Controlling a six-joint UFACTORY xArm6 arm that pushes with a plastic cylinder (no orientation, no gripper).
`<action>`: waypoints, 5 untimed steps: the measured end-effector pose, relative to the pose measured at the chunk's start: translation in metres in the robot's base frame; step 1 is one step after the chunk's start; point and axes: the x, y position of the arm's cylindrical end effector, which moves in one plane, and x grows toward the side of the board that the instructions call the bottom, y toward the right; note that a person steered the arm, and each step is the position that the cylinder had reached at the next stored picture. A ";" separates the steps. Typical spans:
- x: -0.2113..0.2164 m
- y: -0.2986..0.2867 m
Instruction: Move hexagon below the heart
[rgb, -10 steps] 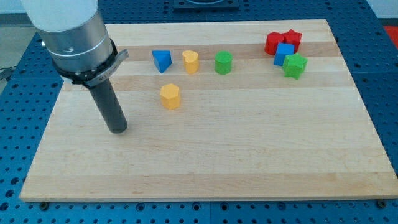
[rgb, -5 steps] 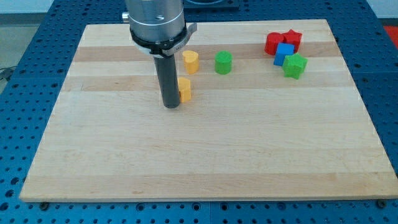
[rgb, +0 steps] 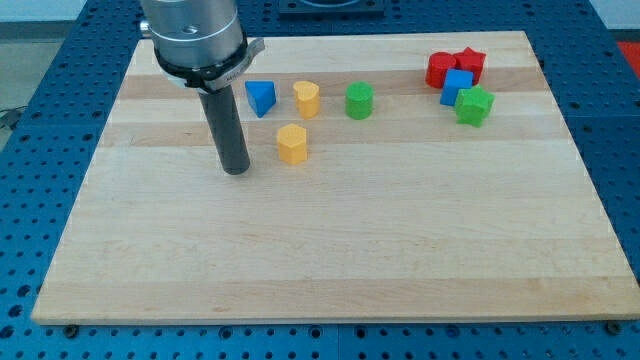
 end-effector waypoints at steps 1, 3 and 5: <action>0.000 0.037; 0.000 0.047; -0.015 0.010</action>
